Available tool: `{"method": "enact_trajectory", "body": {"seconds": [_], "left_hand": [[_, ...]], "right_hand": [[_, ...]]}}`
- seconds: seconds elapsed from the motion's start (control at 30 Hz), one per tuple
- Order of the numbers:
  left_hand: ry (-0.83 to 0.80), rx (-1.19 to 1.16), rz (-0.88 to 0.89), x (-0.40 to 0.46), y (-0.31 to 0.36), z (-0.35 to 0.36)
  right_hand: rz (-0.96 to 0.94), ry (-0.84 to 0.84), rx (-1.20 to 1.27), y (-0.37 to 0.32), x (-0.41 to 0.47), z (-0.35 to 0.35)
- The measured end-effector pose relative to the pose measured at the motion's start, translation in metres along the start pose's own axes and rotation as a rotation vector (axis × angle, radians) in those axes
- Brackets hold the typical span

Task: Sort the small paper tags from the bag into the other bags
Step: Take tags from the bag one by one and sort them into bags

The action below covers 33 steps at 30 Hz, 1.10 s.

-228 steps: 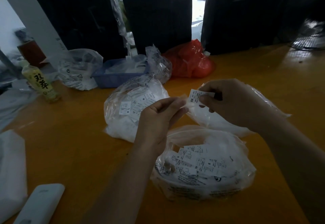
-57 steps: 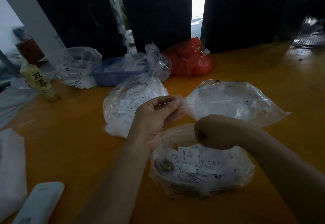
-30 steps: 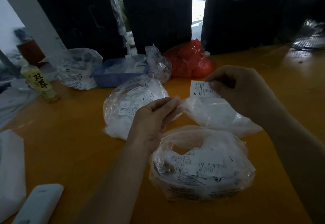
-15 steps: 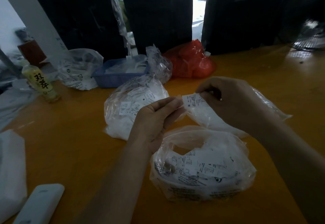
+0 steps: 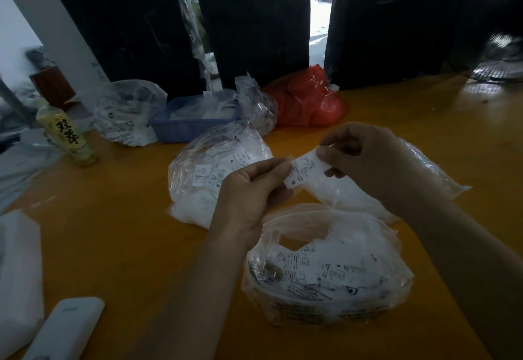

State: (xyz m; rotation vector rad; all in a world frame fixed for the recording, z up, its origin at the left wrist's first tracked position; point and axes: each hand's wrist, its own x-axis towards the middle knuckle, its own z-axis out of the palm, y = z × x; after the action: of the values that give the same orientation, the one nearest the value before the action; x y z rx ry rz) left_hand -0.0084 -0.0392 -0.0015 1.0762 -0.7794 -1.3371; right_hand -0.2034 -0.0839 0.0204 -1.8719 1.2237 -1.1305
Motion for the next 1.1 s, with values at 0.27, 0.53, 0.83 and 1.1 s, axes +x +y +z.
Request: {"method": "enact_trajectory", "body": {"seconds": [0.27, 0.53, 0.83, 1.1], "left_hand": [[-0.004, -0.07, -0.046, -0.001, -0.005, 0.004], [0.0, -0.099, -0.083, 0.0, -0.007, 0.004], [-0.025, 0.073, -0.017, 0.005, -0.005, -0.003], [-0.048, 0.182, 0.088, 0.009, -0.006, -0.007]], "right_hand": [[-0.106, -0.03, -0.051, -0.003, -0.007, 0.016], [-0.102, -0.145, -0.097, -0.001, -0.007, 0.013], [-0.073, -0.048, -0.025, -0.001, -0.003, 0.003], [-0.051, -0.049, -0.034, -0.002, -0.003, 0.004]]}}
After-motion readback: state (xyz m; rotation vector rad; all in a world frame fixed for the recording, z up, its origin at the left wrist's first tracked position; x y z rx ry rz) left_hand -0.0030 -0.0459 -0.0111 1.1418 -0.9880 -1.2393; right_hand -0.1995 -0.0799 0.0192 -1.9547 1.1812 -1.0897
